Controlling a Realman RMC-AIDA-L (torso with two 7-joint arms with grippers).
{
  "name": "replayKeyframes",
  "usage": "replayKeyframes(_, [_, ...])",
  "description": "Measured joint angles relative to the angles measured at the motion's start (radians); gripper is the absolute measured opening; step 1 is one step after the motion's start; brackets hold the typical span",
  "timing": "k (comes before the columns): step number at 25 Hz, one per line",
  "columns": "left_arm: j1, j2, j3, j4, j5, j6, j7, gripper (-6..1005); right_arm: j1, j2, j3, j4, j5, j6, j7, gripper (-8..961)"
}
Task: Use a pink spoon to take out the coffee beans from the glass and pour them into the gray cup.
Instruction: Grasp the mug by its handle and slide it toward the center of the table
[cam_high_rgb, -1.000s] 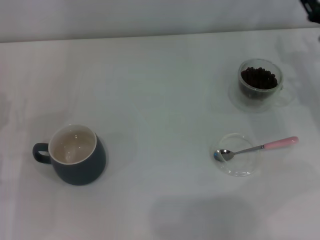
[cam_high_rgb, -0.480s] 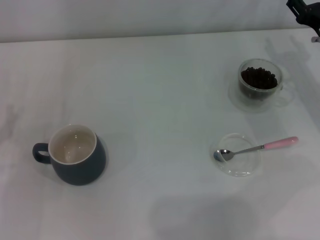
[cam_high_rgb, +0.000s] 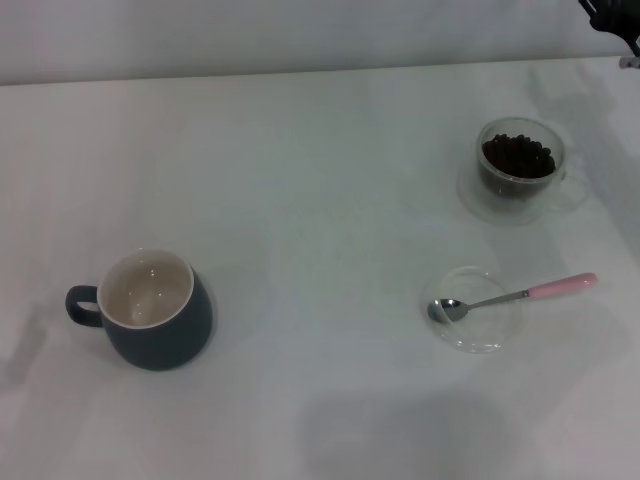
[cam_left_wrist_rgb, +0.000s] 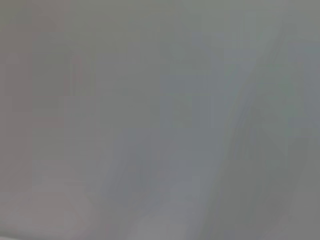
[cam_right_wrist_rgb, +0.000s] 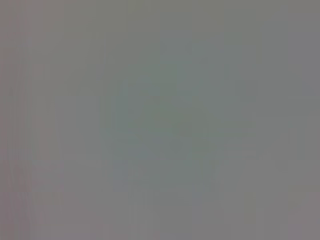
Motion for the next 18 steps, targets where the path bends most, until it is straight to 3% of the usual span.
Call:
replayKeyframes(4, [0.043,0.001,0.000,0.039,0.109,-0.045,0.000,888,0.011,-0.002,0.006,-0.001,0.000,0.012,-0.006,783])
replayKeyframes(8, [0.043,-0.003,0.001,0.040,0.165,-0.001,0.006,888,0.017,-0.002,0.006,-0.002,0.000,0.020,-0.012,783])
replayKeyframes(14, [-0.039,-0.003,0.001,0.018,0.211,0.156,0.007,887,0.021,0.001,0.003,-0.002,0.000,0.022,-0.014,782])
replayKeyframes(18, [-0.074,0.000,0.001,0.014,0.242,0.191,0.007,887,0.014,0.001,0.004,0.000,0.000,0.022,-0.014,782])
